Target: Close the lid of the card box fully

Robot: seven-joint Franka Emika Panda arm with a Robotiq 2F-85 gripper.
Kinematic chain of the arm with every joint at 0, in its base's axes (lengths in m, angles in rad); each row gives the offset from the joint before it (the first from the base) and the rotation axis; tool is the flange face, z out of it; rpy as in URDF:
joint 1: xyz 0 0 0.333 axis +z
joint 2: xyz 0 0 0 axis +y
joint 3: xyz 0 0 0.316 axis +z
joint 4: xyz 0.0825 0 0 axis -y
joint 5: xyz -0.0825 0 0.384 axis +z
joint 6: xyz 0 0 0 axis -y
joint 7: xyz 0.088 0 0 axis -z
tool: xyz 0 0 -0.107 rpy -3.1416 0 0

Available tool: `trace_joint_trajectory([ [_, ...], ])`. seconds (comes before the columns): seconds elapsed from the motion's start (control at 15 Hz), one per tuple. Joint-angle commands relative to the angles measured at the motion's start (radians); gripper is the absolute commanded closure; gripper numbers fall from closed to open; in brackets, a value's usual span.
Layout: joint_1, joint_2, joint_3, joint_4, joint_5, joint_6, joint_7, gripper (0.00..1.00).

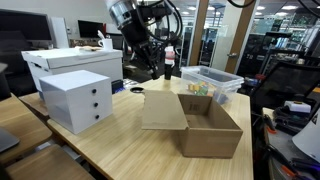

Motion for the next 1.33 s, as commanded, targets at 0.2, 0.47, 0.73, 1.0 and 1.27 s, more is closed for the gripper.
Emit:
trace_joint_trajectory([
  [0.2,-0.051,-0.095,0.014,-0.242,-0.021,0.481,-0.147,0.98],
  [0.47,-0.063,-0.107,0.042,-0.36,-0.003,0.754,-0.236,0.98],
  [0.73,-0.083,-0.114,0.074,-0.492,0.018,0.952,-0.325,0.98],
  [1.0,-0.1,-0.136,0.089,-0.564,0.039,0.817,-0.33,0.98],
  [1.27,-0.082,-0.176,0.057,-0.564,0.019,0.549,-0.221,0.98],
])
